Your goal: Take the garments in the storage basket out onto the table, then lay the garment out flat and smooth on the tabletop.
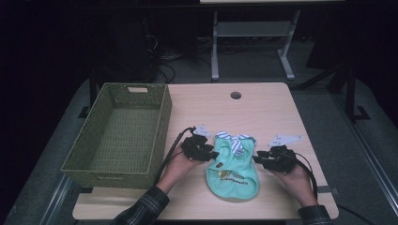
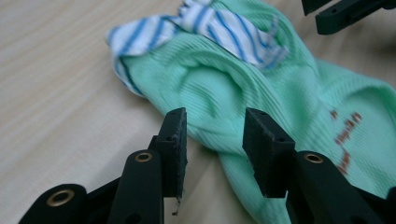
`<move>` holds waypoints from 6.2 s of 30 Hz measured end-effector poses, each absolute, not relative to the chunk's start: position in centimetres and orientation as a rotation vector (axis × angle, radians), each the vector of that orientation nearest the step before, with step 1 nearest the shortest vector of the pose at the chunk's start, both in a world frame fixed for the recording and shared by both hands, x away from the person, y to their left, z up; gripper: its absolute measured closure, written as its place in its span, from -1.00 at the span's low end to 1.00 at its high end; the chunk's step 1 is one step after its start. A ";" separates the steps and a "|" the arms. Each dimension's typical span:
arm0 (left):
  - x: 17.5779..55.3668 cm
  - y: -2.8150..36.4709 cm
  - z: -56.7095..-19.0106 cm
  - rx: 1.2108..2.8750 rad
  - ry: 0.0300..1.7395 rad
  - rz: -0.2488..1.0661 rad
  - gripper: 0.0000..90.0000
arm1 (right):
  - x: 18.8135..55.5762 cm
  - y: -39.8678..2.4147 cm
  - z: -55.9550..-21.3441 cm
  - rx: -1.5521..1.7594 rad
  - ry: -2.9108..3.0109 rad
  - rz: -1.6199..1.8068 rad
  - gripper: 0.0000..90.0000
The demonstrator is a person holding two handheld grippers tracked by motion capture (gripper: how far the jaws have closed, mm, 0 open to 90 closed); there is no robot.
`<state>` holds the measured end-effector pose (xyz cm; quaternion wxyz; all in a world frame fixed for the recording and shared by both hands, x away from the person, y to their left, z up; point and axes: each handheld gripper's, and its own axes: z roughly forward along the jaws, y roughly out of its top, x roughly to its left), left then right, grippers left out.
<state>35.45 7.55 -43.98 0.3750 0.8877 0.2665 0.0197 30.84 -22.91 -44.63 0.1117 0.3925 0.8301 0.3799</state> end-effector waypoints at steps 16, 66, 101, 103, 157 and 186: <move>32.6 7.4 -45.6 2.342 0.591 0.106 0.46 | 29.1 -21.1 -46.6 1.115 2.542 1.066 0.55; 31.5 6.9 -45.5 2.338 0.632 0.100 0.71 | 36.2 -21.8 -46.7 1.213 2.382 1.005 0.99; 27.7 7.7 -45.9 2.389 0.549 -0.003 0.71 | 39.6 -21.2 -47.1 1.238 2.327 1.013 0.99; 27.9 7.8 -45.8 2.393 0.540 -0.005 0.59 | 39.4 -21.2 -46.8 1.240 2.322 1.033 0.93; 38.4 6.8 -41.2 2.242 0.696 0.176 -0.25 | 38.7 -24.0 -41.9 1.198 2.314 1.208 0.08; 45.9 4.4 -44.8 2.241 0.823 0.130 0.16 | 42.0 -24.1 -46.0 1.344 2.329 1.199 0.36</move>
